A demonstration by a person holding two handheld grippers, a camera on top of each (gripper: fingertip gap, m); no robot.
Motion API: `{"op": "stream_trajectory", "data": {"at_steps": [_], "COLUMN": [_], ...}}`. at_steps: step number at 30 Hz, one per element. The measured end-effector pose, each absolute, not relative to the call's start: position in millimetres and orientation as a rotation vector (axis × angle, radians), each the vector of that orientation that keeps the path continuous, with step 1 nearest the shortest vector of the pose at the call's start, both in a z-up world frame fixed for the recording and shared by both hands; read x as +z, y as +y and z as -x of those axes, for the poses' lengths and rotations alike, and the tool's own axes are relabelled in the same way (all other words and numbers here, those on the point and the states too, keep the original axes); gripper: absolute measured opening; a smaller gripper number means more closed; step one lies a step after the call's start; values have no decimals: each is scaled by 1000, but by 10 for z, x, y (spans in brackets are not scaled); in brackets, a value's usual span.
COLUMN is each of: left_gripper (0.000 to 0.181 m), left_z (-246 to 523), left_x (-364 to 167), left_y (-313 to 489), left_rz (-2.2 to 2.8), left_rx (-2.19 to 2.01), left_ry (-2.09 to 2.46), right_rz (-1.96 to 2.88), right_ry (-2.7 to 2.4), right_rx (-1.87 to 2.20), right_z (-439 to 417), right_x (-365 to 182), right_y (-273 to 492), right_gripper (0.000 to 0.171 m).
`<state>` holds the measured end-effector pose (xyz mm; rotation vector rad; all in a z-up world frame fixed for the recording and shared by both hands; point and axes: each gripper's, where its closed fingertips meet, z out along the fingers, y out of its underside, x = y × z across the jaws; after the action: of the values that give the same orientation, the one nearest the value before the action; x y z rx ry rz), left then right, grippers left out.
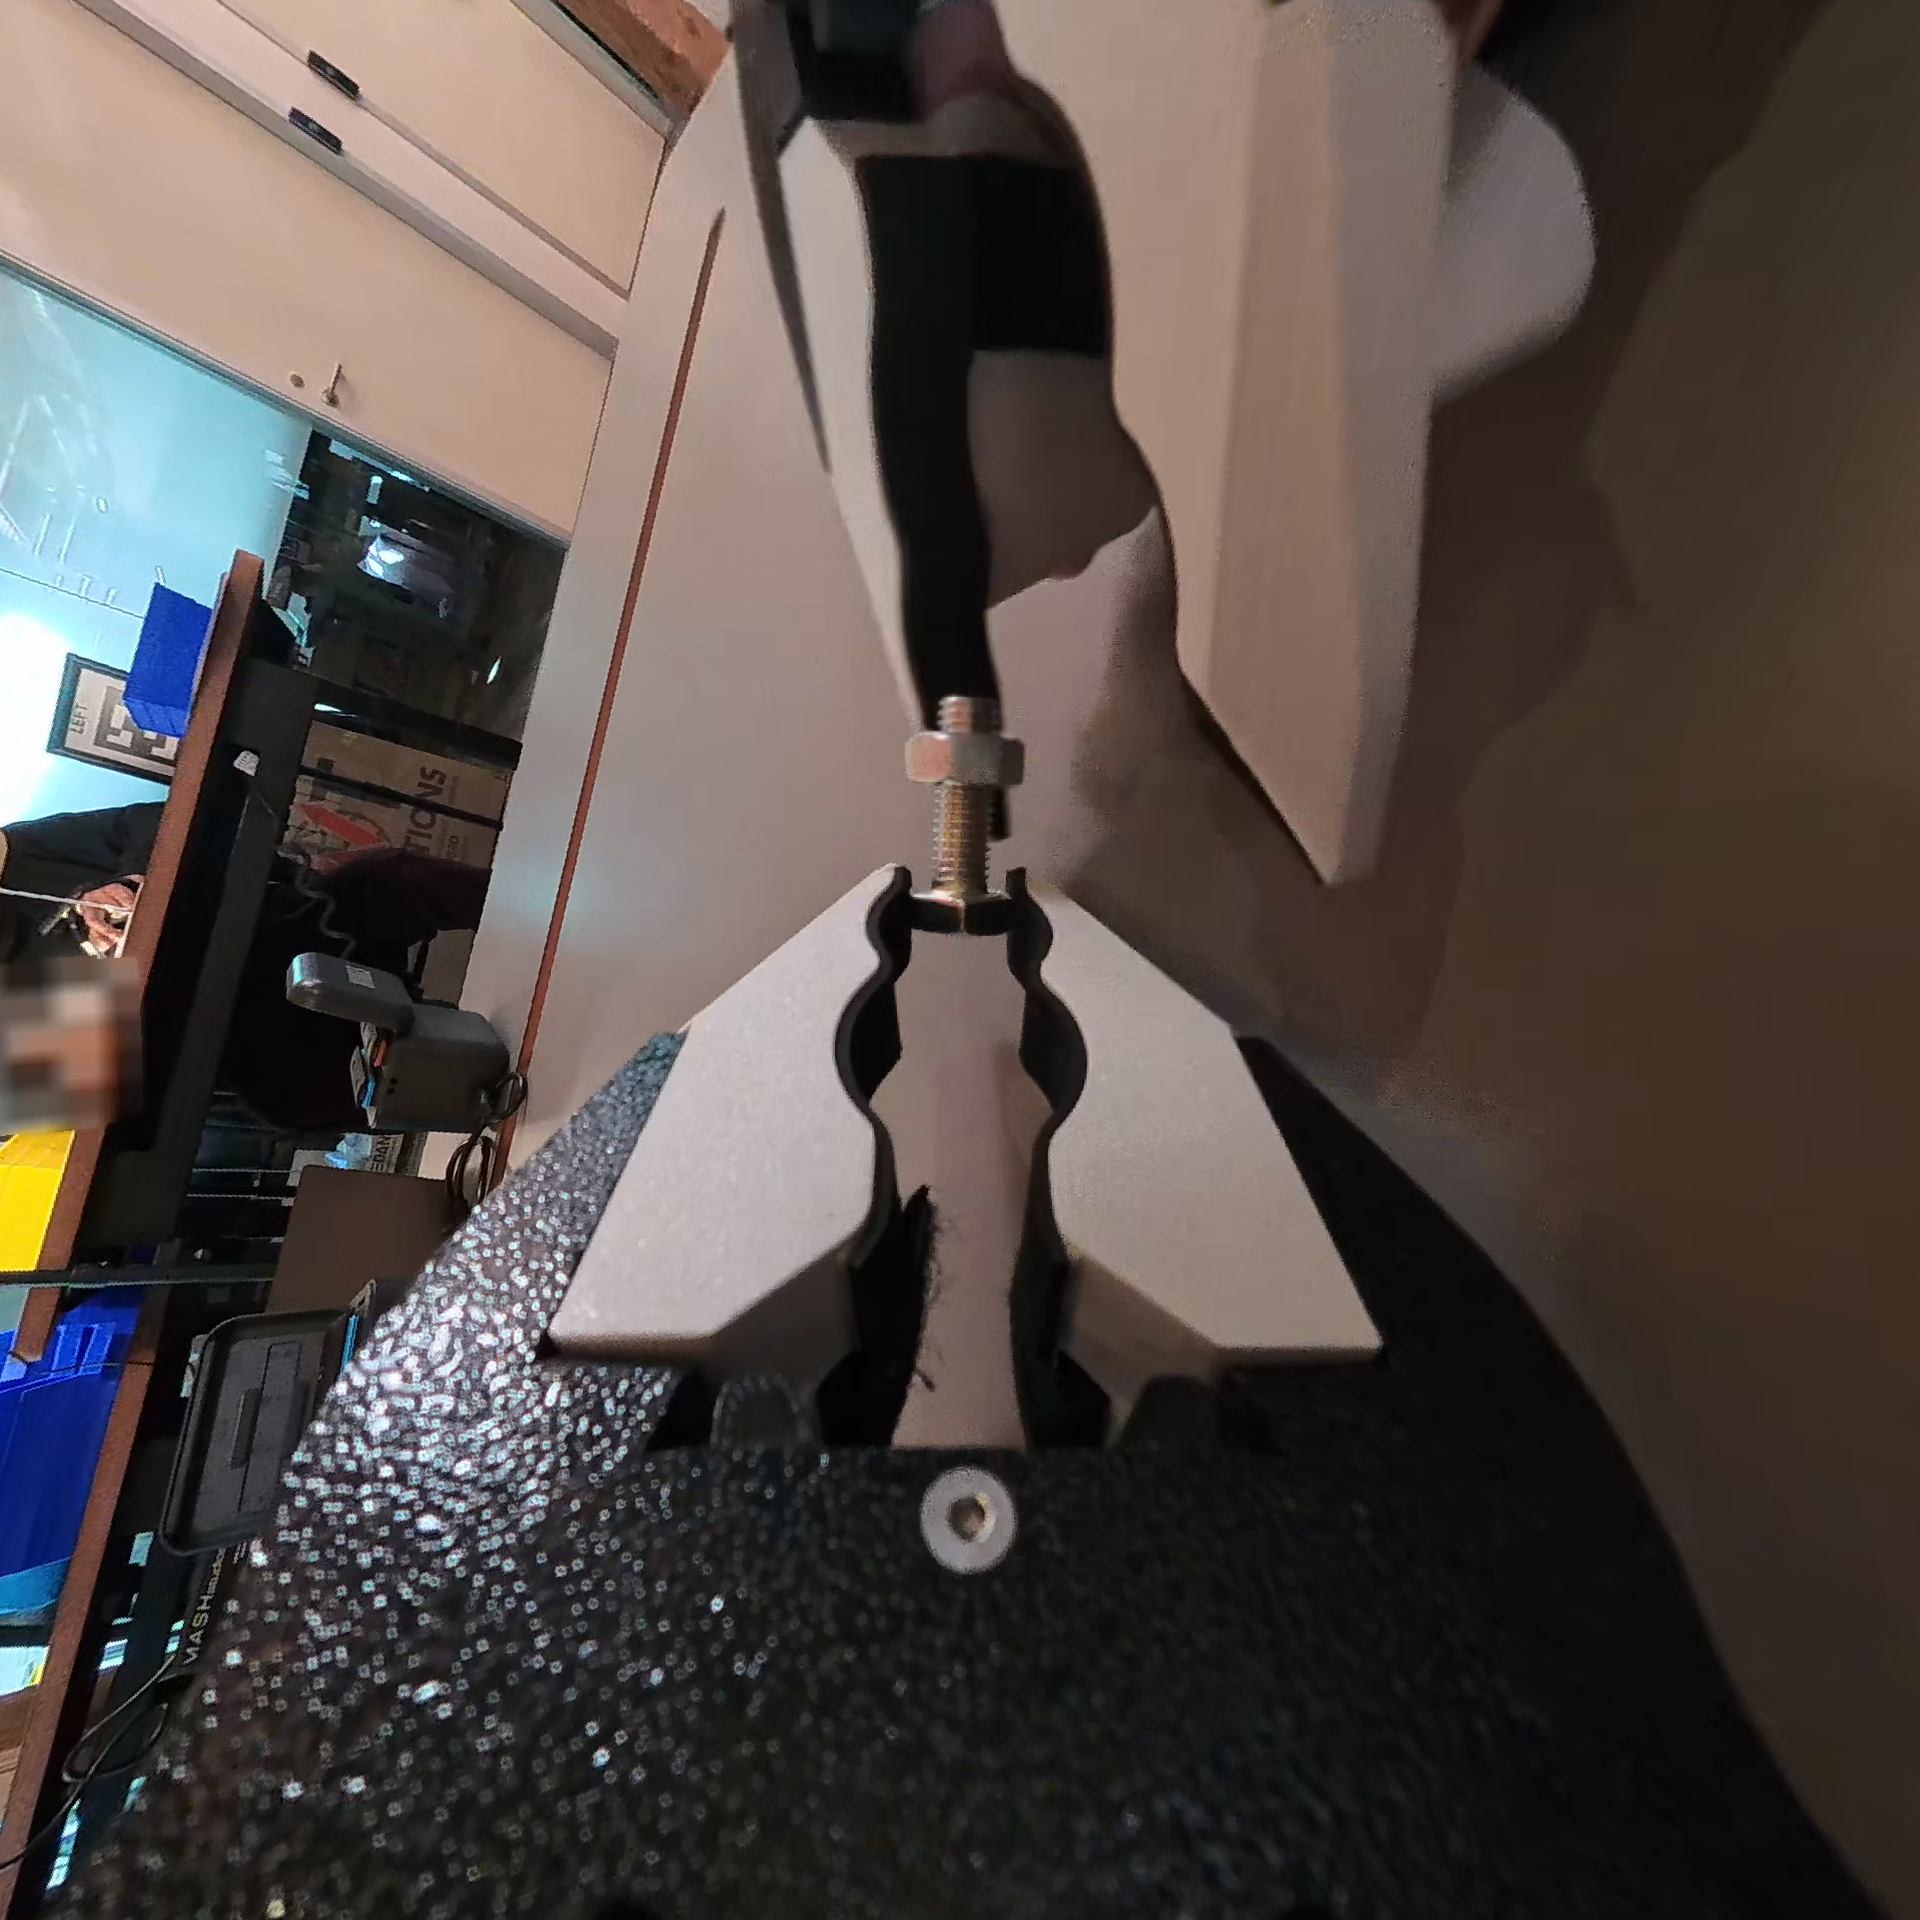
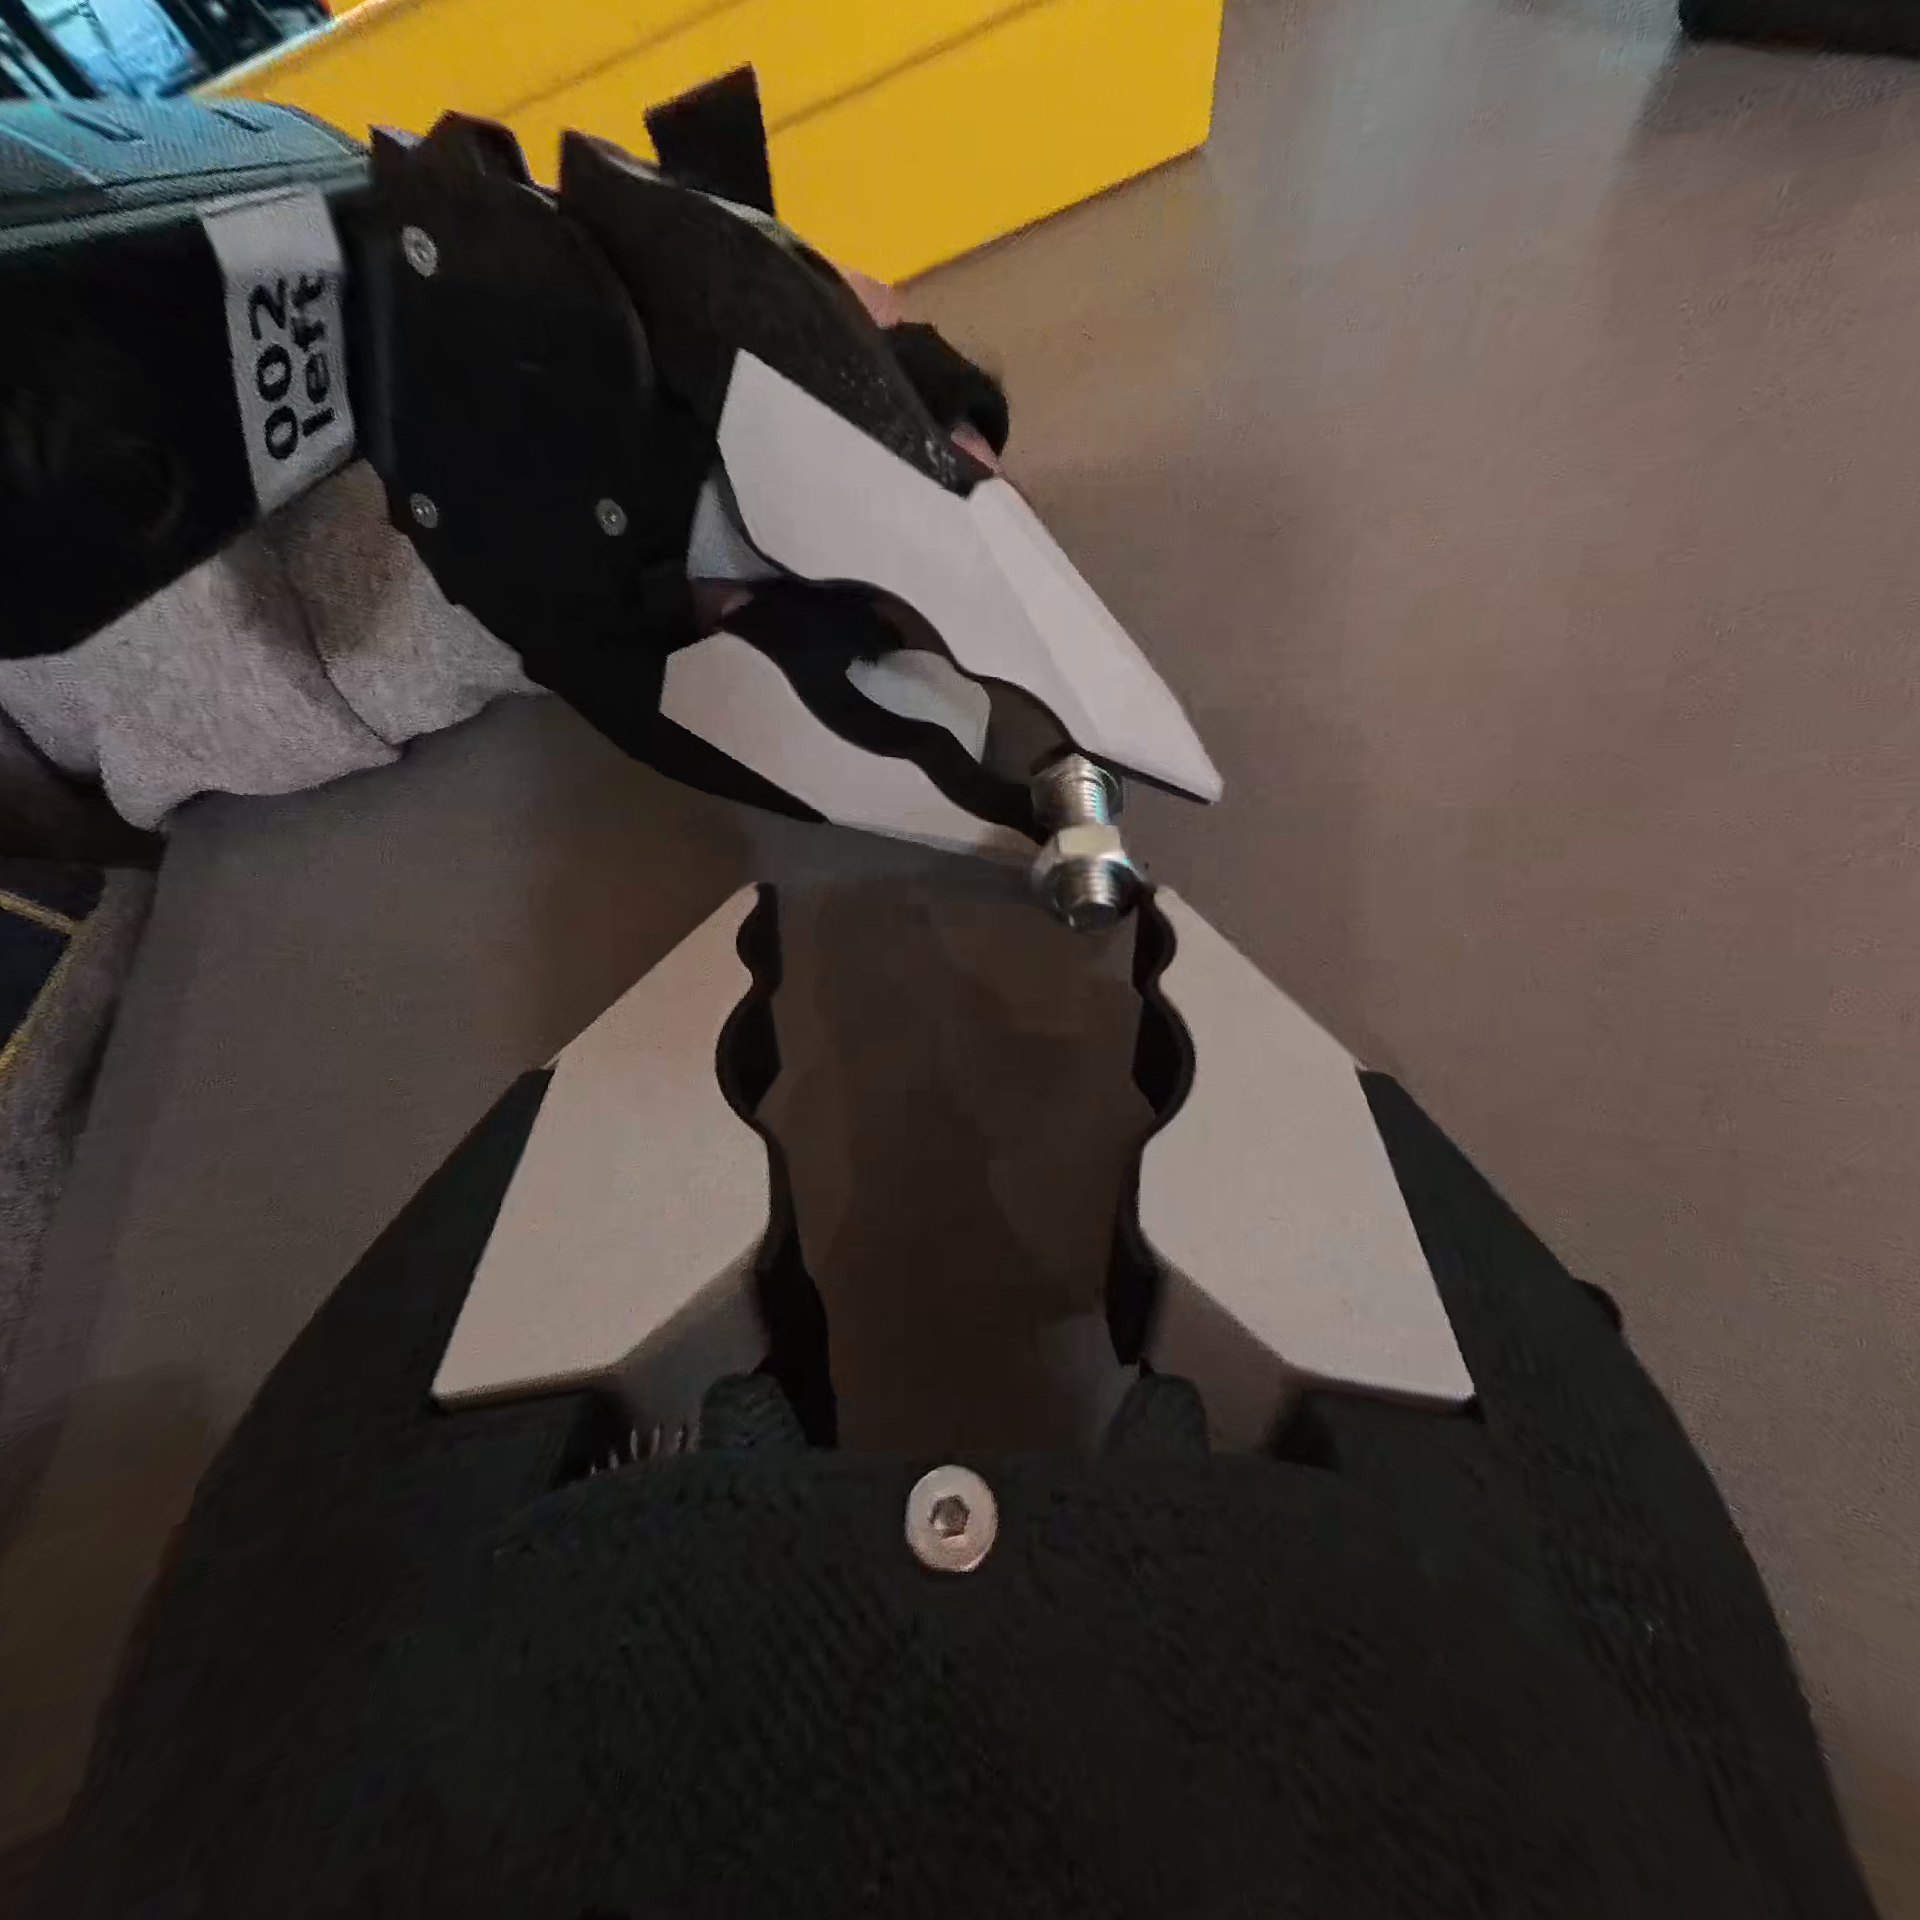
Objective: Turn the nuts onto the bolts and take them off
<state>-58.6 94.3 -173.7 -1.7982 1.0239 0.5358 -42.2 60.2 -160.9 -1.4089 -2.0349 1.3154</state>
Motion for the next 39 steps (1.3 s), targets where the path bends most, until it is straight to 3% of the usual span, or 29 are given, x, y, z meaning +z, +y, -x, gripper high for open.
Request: {"op": "stream_trajectory", "data": {"at_steps": [1, 2, 4, 6, 12, 15, 18, 25, 30, 33, 39], "left_gripper": [17, 17, 17, 17, 17, 16, 17, 17, 17, 17, 17], "left_z": [586, 581, 584, 583, 580, 578, 579, 578, 576, 579, 581], "left_x": [-1735, -1736, -1742, -1742, -1748, -1748, -1751, -1749, -1744, -1747, -1745], "left_y": [943, 941, 945, 945, 948, 949, 952, 956, 957, 962, 965], "left_rz": [1796, 1793, 1801, 1798, 1799, 1795, 1801, 1800, 1795, 1803, 1802], "left_rx": [533, 527, 531, 537, 538, 539, 538, 536, 529, 533, 539], "left_ry": [1022, 1024, 1023, 1024, 1026, 1027, 1025, 1021, 1020, 1020, 1022], "right_rz": [1336, 1228, 1044, 1144, 1494, 1300, 1043, 1502, 1292, 1050, 1449], "right_ry": [-2019, -2003, -1930, -1867, -2014, -2005, -1911, -2006, -2021, -1935, -2050], "right_rx": [1311, 1326, 1431, 1451, 1347, 1357, 1558, 1328, 1339, 1442, 1187], "right_z": [450, 458, 428, 449, 375, 451, 417, 357, 437, 419, 326], "right_x": [-1548, -1453, -1204, -1199, -1635, -1494, -1150, -1638, -1490, -1152, -1637], "right_y": [574, 530, 434, 593, 722, 566, 367, 760, 542, 398, 790], "right_gripper": [73, 77, 61, 59, 68, 76, 65, 73, 80, 70, 70]}}
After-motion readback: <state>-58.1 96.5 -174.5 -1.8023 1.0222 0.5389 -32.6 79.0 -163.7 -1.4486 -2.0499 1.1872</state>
